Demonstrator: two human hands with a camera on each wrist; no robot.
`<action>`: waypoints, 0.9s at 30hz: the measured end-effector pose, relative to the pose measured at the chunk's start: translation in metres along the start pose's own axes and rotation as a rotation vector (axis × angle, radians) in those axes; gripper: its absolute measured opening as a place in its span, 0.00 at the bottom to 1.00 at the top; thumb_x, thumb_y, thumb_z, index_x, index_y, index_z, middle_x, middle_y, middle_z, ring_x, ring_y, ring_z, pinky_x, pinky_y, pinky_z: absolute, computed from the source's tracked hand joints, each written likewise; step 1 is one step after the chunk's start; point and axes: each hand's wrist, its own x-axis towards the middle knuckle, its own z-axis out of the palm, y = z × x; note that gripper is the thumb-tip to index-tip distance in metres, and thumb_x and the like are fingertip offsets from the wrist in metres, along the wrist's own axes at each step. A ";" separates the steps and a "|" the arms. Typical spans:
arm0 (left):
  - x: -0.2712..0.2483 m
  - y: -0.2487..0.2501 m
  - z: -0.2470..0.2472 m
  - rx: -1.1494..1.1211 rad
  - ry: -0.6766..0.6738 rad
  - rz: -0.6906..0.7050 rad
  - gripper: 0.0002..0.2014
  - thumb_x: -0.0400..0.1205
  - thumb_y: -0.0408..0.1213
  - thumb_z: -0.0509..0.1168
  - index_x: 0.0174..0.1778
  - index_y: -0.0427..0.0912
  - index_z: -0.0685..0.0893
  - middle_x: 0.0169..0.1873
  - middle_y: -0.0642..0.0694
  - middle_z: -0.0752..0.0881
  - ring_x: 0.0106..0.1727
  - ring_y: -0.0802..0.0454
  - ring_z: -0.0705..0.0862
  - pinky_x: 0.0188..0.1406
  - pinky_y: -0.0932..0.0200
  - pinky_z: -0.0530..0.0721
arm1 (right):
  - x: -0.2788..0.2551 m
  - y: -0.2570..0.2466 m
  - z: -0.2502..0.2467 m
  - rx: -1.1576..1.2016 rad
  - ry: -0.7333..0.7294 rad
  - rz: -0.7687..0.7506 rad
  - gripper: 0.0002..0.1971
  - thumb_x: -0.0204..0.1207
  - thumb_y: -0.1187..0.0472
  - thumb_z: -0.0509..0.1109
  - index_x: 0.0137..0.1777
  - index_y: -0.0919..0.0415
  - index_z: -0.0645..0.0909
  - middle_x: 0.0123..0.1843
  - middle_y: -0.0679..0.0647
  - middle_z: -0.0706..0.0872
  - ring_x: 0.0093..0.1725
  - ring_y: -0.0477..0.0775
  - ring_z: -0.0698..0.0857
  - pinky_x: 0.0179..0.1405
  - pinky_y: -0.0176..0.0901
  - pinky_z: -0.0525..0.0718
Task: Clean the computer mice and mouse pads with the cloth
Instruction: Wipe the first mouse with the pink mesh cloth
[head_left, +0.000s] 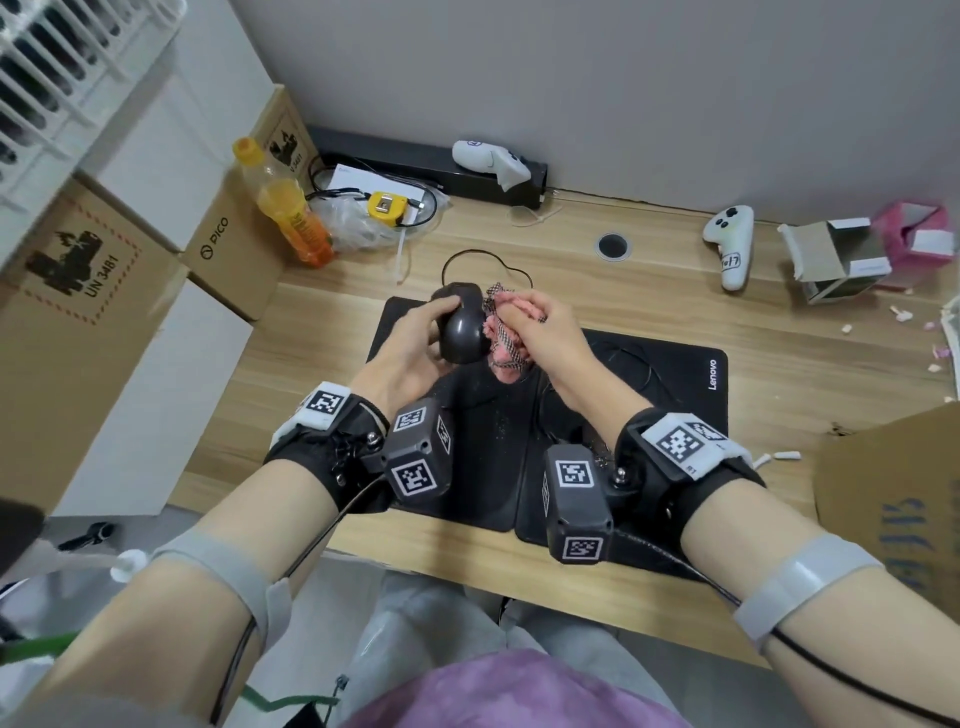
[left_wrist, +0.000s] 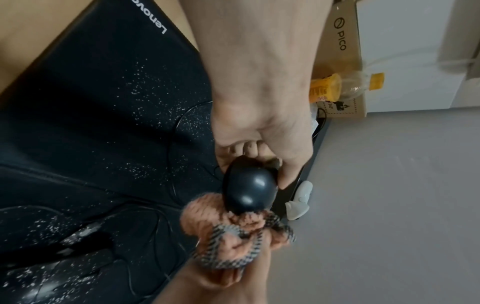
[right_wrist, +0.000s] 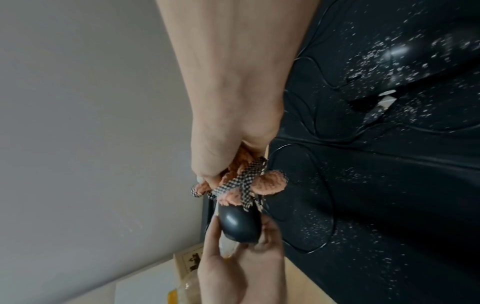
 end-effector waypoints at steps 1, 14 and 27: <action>-0.002 -0.001 0.003 0.009 -0.038 0.015 0.17 0.82 0.43 0.67 0.64 0.38 0.83 0.53 0.41 0.87 0.44 0.49 0.86 0.39 0.58 0.87 | 0.002 -0.002 0.003 -0.004 0.007 -0.005 0.07 0.80 0.62 0.70 0.49 0.48 0.86 0.50 0.49 0.90 0.47 0.48 0.89 0.42 0.40 0.88; 0.003 0.004 0.027 -0.197 -0.066 -0.027 0.23 0.90 0.46 0.53 0.74 0.33 0.75 0.63 0.35 0.85 0.58 0.42 0.86 0.45 0.50 0.86 | 0.003 0.008 0.004 -0.080 0.052 0.071 0.11 0.79 0.53 0.67 0.59 0.47 0.85 0.45 0.49 0.90 0.46 0.52 0.90 0.44 0.49 0.88; 0.019 0.004 0.015 -0.108 0.013 0.059 0.23 0.80 0.52 0.70 0.63 0.38 0.85 0.45 0.43 0.92 0.38 0.51 0.91 0.38 0.55 0.91 | 0.014 -0.026 0.015 -0.352 0.104 -0.210 0.16 0.71 0.58 0.78 0.56 0.45 0.81 0.51 0.46 0.87 0.44 0.58 0.89 0.49 0.59 0.88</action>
